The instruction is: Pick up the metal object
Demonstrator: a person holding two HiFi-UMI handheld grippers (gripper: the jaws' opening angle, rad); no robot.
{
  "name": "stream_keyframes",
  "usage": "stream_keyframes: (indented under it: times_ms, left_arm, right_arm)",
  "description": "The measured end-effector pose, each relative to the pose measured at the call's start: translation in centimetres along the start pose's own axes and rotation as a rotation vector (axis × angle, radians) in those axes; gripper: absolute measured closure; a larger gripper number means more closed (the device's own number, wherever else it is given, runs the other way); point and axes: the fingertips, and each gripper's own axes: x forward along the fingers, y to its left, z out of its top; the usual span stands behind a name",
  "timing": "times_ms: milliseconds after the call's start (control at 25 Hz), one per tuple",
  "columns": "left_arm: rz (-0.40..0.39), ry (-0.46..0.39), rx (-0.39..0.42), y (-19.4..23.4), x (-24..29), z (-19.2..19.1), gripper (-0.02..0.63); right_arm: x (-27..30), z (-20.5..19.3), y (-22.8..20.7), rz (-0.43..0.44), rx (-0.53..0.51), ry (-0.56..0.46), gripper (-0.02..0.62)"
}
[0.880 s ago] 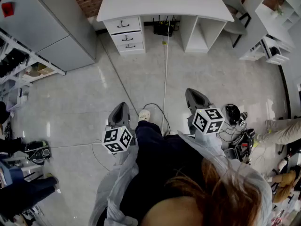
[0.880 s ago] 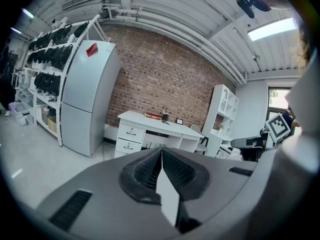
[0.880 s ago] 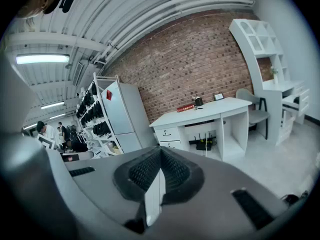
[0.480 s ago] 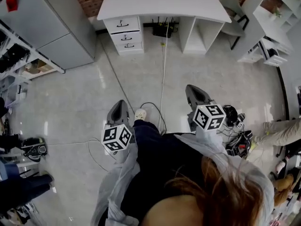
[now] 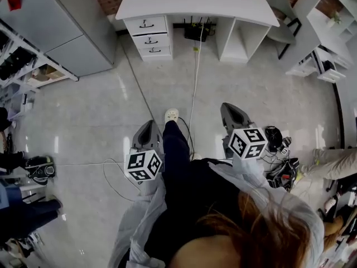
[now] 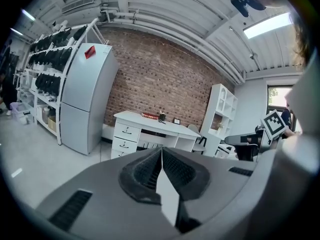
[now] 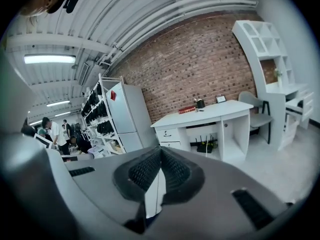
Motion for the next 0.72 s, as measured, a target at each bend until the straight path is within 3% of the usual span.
stream_keyframes:
  times_ms: [320,720]
  left_arm:
    - [-0.014,0.026,0.007,2.4,6.4,1.5,0.584]
    - [-0.066,0.03,0.041,6.5,18.8,7.9,0.583]
  right_arm:
    - [6.3,1.1,-1.8,-0.014,0.057,0.004,0.591]
    - [16.5,7.7,-5.9,-0.088,0.102,-0.024,0.591]
